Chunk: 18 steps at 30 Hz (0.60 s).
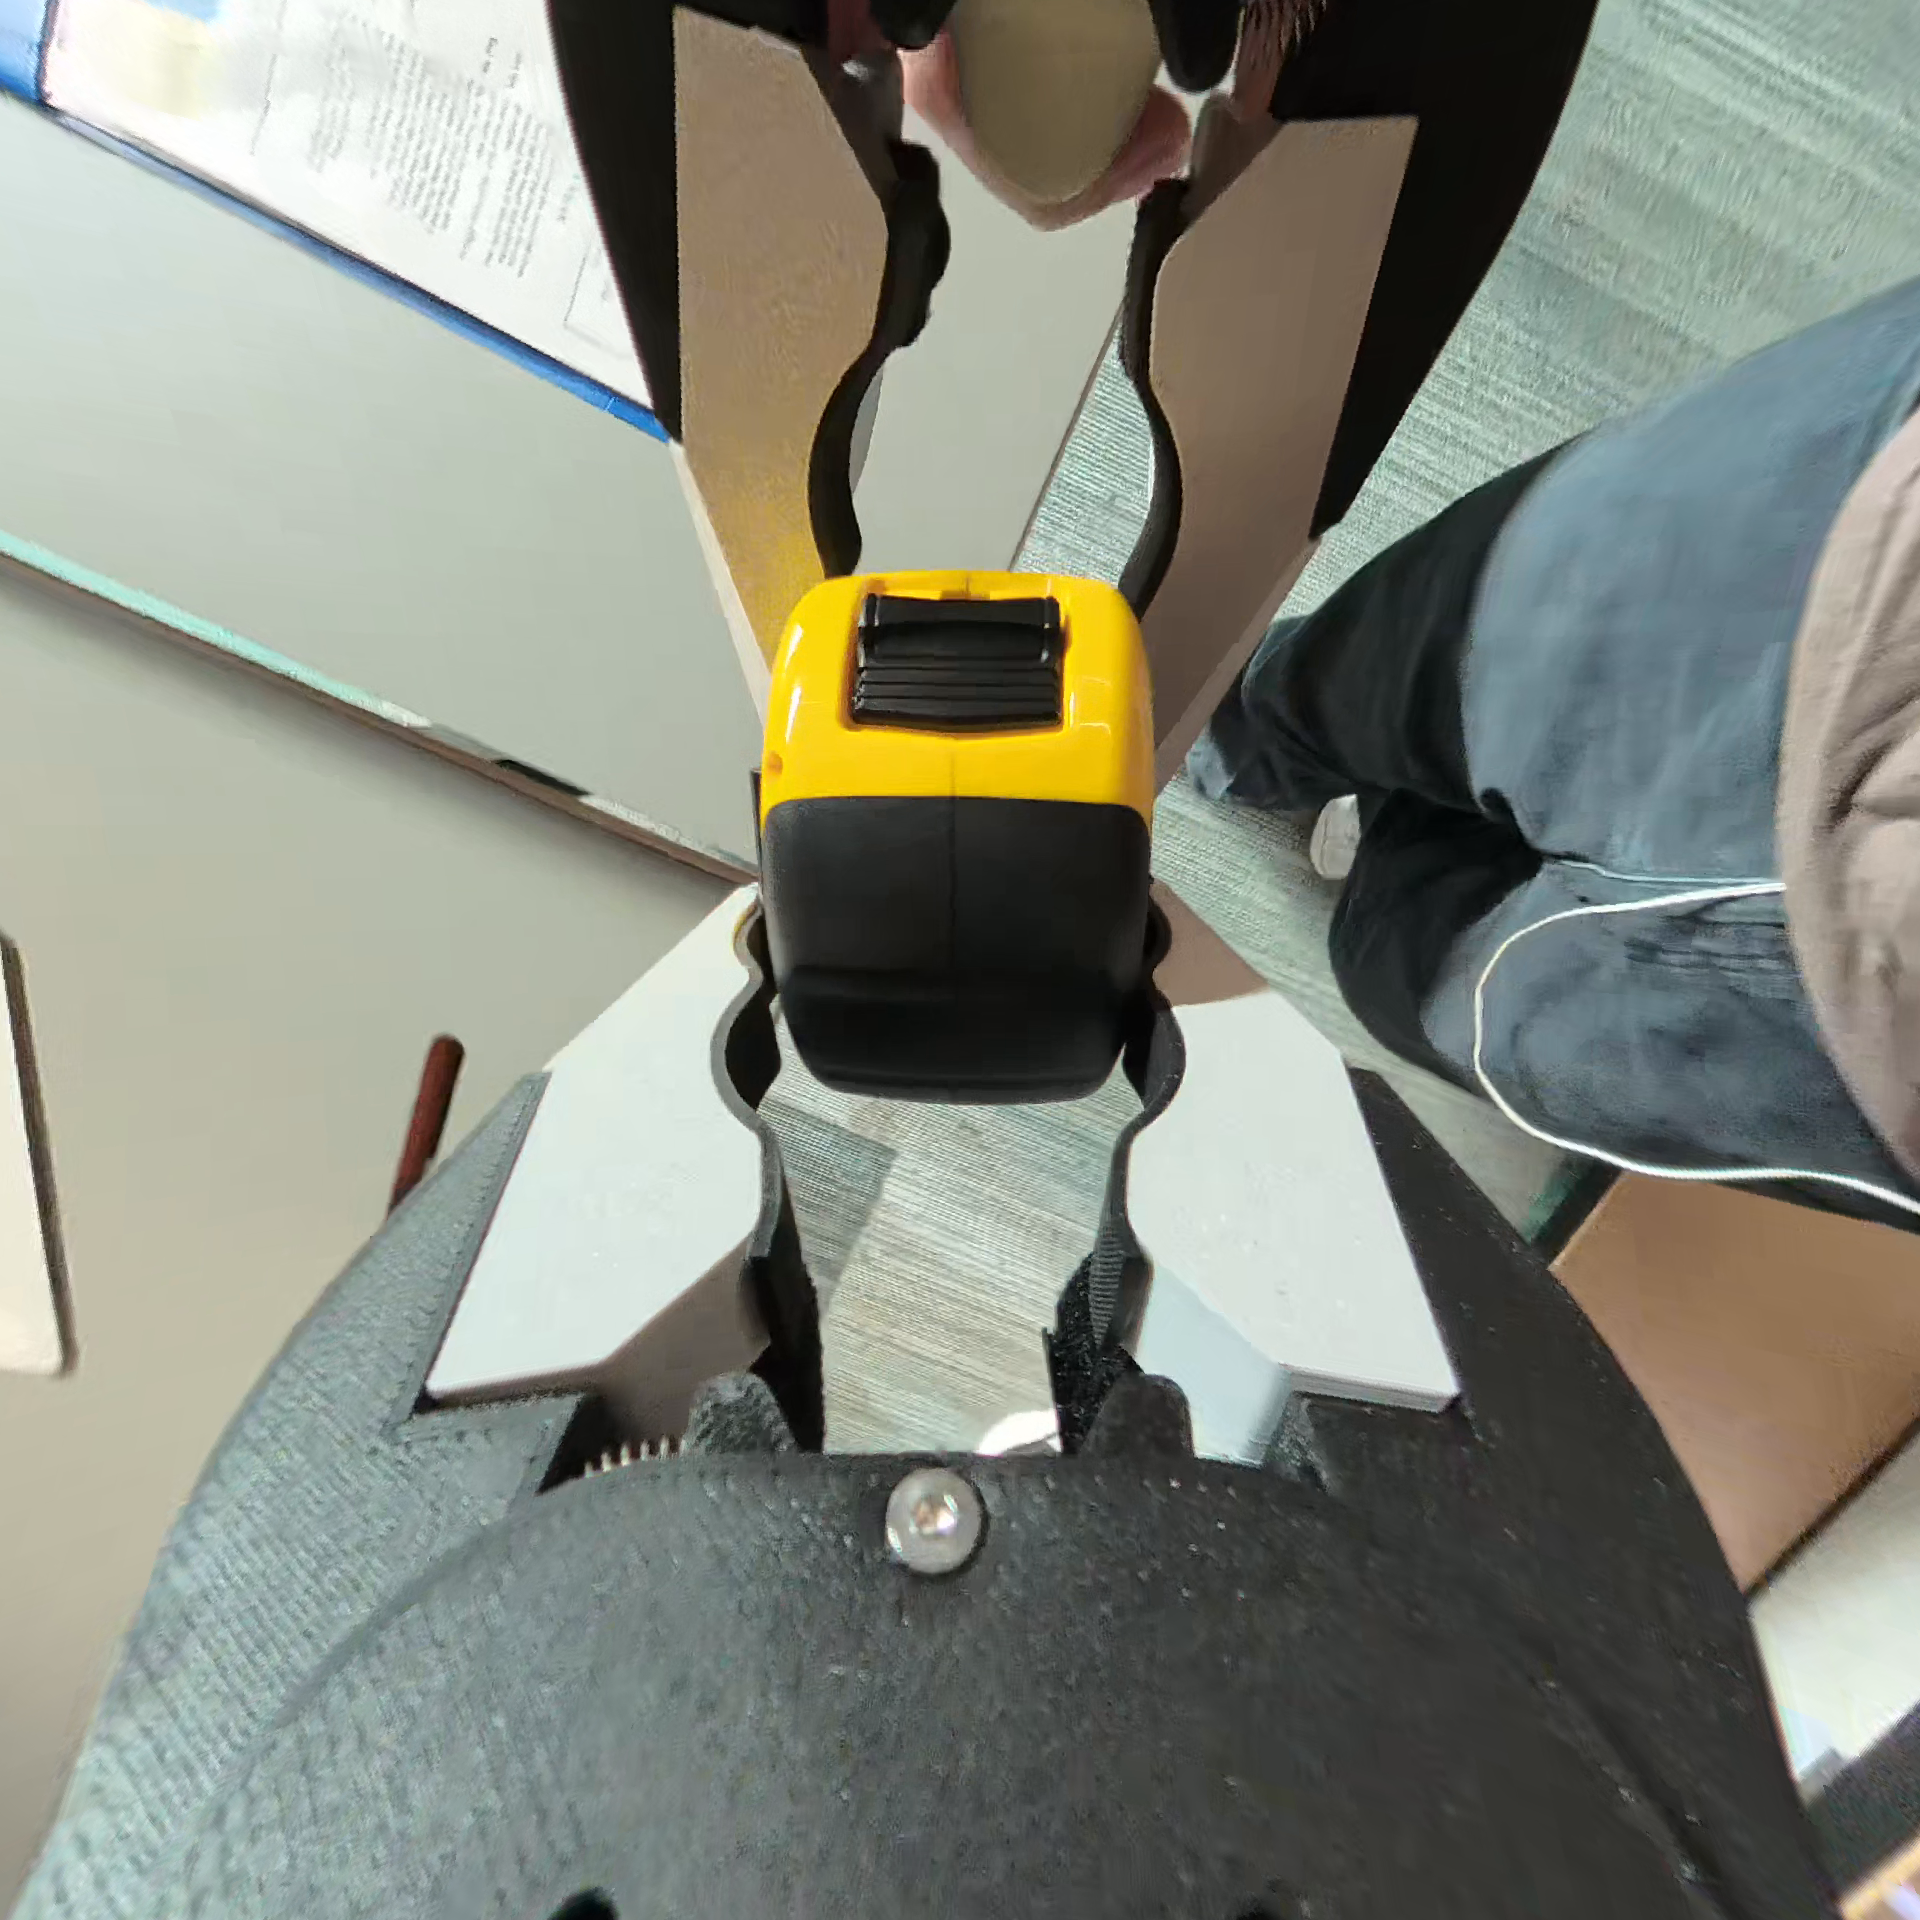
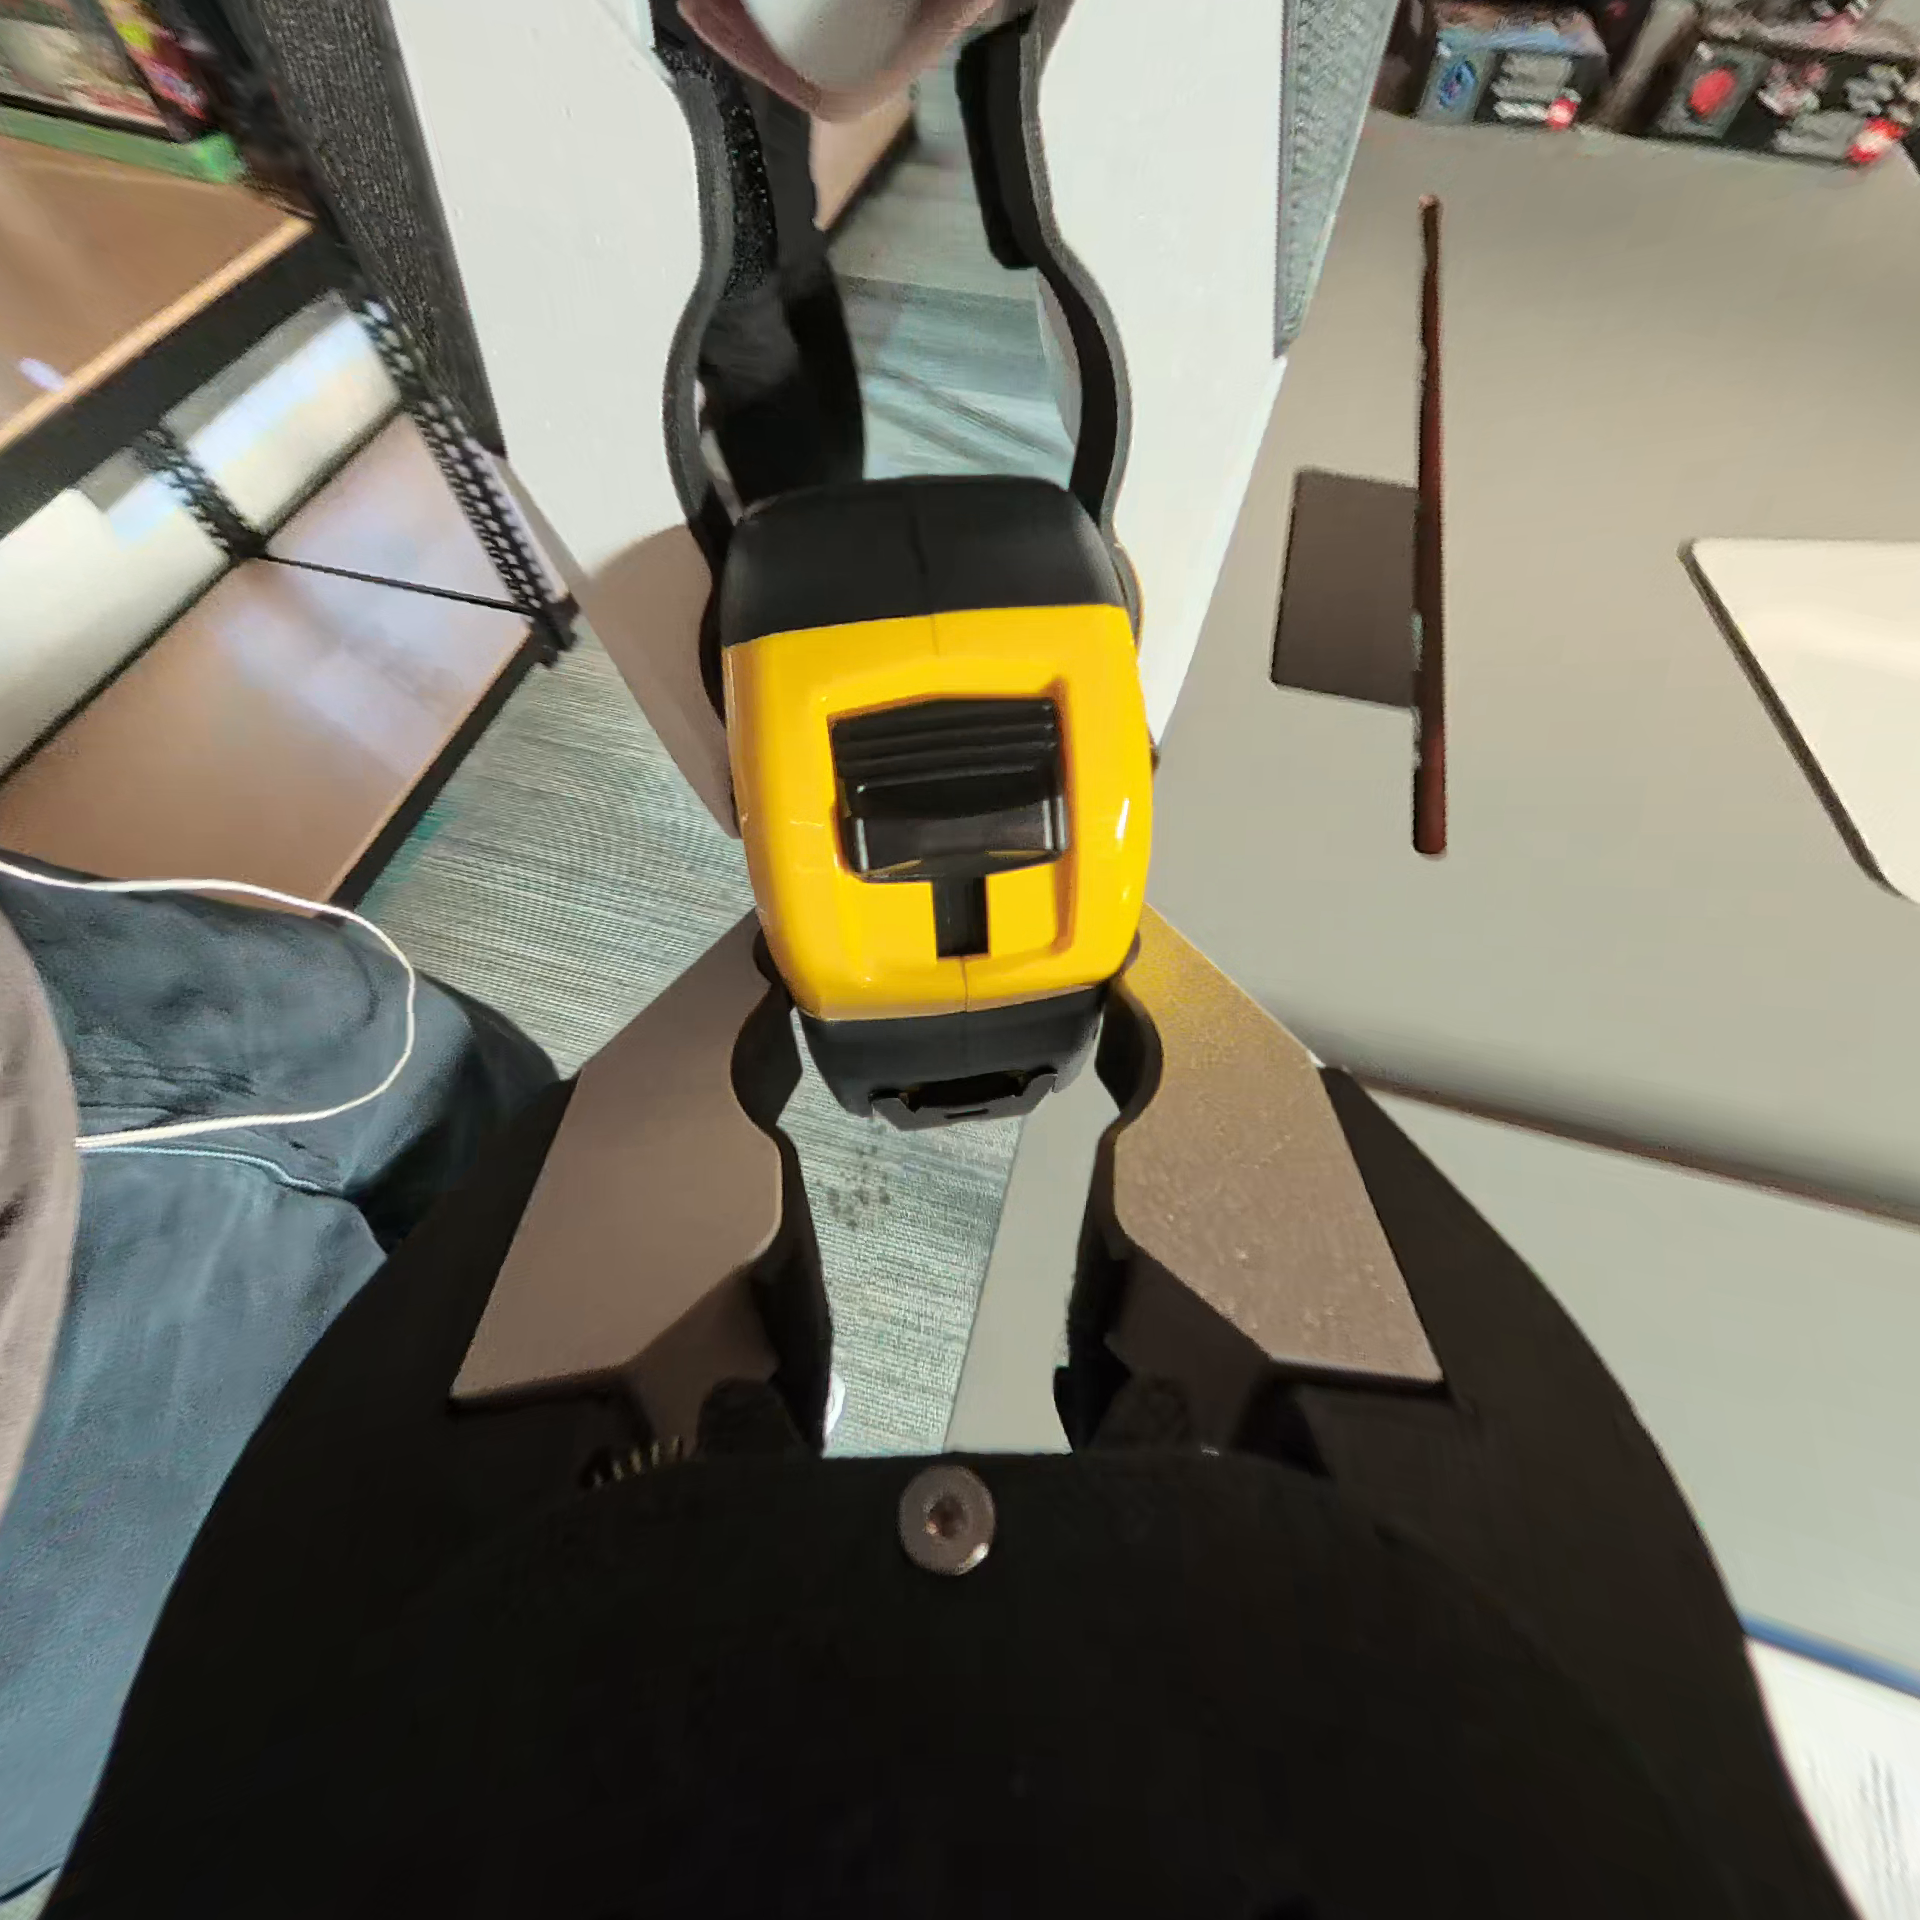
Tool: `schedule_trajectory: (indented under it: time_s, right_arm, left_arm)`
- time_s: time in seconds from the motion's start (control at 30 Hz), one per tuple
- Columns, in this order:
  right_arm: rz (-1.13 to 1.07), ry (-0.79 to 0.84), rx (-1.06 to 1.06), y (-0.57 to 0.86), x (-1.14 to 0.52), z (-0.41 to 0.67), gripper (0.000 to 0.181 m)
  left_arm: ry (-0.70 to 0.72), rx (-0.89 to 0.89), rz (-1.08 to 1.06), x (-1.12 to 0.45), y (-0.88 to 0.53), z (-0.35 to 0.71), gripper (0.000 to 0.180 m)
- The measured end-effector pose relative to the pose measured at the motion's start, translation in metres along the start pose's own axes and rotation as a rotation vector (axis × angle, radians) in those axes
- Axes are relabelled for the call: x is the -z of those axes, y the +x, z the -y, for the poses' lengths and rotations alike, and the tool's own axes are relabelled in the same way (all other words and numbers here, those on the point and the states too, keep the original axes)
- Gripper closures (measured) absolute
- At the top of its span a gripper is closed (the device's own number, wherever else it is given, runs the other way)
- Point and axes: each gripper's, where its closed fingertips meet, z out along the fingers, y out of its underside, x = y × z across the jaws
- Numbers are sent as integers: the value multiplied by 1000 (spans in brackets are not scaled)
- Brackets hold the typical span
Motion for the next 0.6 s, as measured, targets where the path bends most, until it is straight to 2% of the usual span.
schedule_trajectory:
  time_s: [0.37, 0.6]
  right_arm:
    - [-280, -148, -206, 46, -44, -134, 125]
    - [-391, -159, -238, 56, -54, -171, 125]
  left_arm:
    - [-126, -416, -114, -145, -41, -23, 114]
    - [-51, -508, -112, -186, -48, -25, 114]
